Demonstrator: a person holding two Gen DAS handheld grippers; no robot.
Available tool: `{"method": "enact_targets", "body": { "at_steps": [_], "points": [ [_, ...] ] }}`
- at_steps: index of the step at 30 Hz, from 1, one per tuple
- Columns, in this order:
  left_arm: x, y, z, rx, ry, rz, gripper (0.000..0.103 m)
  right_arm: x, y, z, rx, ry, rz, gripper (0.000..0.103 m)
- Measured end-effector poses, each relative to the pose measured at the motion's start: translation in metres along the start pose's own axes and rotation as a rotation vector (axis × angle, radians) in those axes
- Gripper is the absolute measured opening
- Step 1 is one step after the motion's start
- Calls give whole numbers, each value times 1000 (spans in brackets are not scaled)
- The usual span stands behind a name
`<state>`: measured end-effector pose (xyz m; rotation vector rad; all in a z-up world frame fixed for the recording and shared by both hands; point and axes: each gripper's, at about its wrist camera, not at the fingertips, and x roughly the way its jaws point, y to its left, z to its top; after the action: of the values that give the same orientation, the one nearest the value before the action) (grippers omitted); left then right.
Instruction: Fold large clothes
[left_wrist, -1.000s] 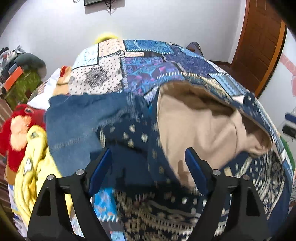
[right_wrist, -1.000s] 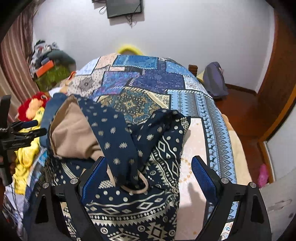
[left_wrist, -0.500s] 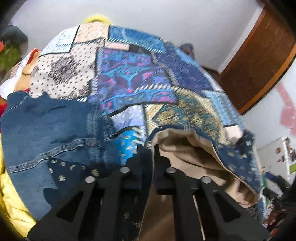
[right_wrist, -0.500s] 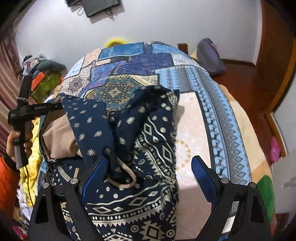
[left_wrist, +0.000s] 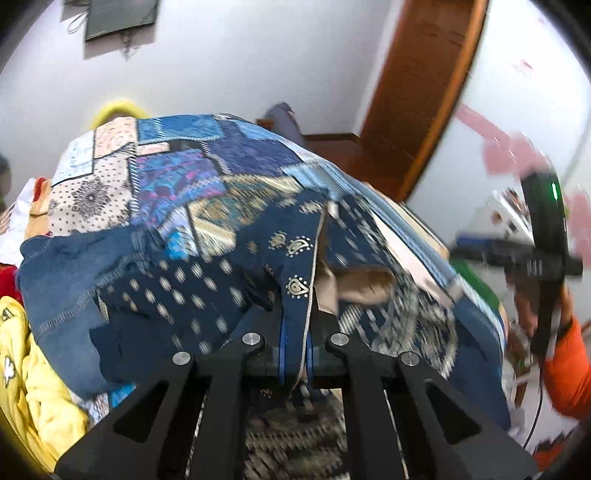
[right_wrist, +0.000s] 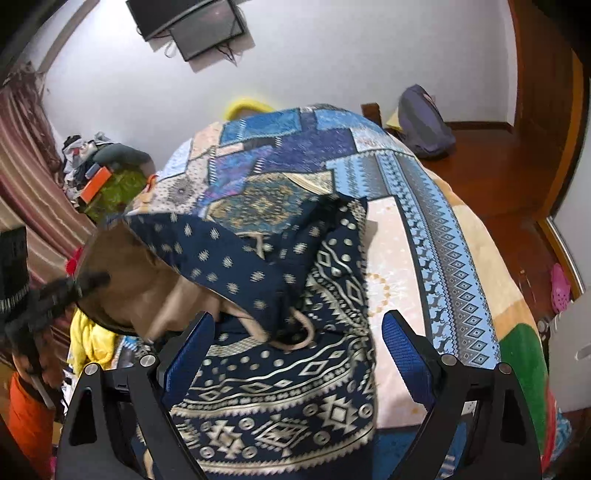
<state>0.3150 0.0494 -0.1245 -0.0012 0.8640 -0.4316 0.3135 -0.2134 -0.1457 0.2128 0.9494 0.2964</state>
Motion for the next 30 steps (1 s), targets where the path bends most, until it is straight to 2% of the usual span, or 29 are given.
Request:
{"method": "enact_targets", "body": {
  "at_steps": [4,7,12,17,21,22,24,25,26,30],
  "points": [
    [-3,-20,-37,61,40,-32,7,-17,19,0,-31,-26,12,91],
    [0,-28,-66,69,78,-55,7,-24,36,3,-49,-37,50,91],
    [12,-30,-110,108,169,-7,7,-17,67,10,-64,-16,108,91],
    [18,-27,-142,112,236,20,7,17,101,23,-90,49,148,91],
    [10,-18,-156,57,224,24,10,71,121,29,-116,139,89,91],
    [7,-15,-158,46,225,31,13,87,122,30,-108,175,73,91],
    [-2,-9,-164,31,221,61,28,111,119,28,-85,233,51,91],
    [-7,-7,-166,26,212,78,42,124,117,25,-74,271,41,91],
    [-14,-3,-170,20,200,103,49,130,115,22,-75,290,35,91],
    [-33,21,-175,-23,186,199,49,140,103,0,-148,350,12,91]
  ]
}}
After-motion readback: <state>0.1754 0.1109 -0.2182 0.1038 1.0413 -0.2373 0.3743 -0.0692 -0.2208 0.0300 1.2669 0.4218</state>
